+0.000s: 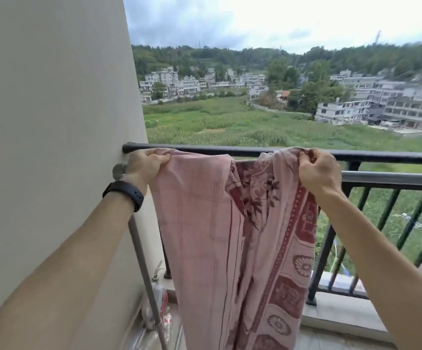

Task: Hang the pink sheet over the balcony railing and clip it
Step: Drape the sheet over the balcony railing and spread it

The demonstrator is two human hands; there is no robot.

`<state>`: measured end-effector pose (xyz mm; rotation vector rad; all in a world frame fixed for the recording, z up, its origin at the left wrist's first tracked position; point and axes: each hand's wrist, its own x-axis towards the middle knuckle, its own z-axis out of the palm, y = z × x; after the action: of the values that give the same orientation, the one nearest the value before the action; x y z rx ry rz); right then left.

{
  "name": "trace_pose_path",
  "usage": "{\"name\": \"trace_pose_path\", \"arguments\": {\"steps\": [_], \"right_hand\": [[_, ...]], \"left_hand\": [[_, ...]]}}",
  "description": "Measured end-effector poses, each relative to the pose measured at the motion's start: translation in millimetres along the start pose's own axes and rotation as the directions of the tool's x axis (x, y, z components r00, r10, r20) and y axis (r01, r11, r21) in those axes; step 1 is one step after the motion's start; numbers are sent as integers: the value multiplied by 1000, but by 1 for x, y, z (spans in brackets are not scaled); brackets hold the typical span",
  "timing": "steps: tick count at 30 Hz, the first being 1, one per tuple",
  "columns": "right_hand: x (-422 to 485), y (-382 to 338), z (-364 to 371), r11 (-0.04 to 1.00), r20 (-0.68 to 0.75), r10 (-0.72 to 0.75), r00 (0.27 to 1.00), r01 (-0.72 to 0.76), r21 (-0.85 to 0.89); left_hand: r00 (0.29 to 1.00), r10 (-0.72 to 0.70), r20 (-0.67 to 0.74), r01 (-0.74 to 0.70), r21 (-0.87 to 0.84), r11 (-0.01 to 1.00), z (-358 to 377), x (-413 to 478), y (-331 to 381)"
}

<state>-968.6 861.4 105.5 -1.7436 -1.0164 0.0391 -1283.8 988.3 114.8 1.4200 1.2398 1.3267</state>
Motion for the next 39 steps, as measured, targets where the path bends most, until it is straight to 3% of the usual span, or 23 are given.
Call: {"name": "trace_pose_path", "arguments": {"steps": [2, 4, 7, 11, 13, 18, 21, 26, 30, 32, 35, 39], "right_hand": [[8, 15, -21, 999, -138, 32, 990, -35, -26], [0, 43, -28, 997, -168, 39, 985, -50, -60], [-23, 84, -21, 995, -67, 59, 996, -63, -71], [-28, 89, -22, 982, 136, 153, 979, -166, 91], [-16, 81, -27, 978, 190, 138, 972, -164, 130], [19, 57, -53, 995, -73, 21, 997, -14, 97], [15, 92, -64, 997, -275, 61, 959, -46, 60], [-16, 172, -60, 977, -103, 174, 979, -184, -106], [-41, 147, -33, 971, -289, -56, 956, -16, -240], [-57, 121, -14, 939, -277, -235, 932, 145, -311], [-70, 87, 24, 882, -116, -404, 908, 352, -313], [-73, 42, 81, 797, 115, -522, 845, 532, -288]], "left_hand": [[990, 54, -127, -49, 49, 998, -14, 12, 3], [988, 64, -143, -40, 168, 985, -18, 6, -7], [999, -3, -50, 16, 251, 968, -8, -14, -40], [986, -165, -8, 165, 71, 984, 3, -30, -61], [986, -164, -27, 165, 47, 985, 4, -21, -62], [981, 43, -189, 1, 226, 974, 10, -9, -27], [962, 125, -243, -22, 386, 922, 17, -8, -24], [955, 84, -283, 57, 455, 888, 19, -14, -45], [952, 46, -302, 93, 429, 898, 22, -21, -60], [962, 13, -272, 96, 384, 918, 20, -26, -66], [981, -55, -185, 112, 312, 944, 10, -28, -80], [990, -115, -79, 134, 299, 945, -15, -23, -102]]}}
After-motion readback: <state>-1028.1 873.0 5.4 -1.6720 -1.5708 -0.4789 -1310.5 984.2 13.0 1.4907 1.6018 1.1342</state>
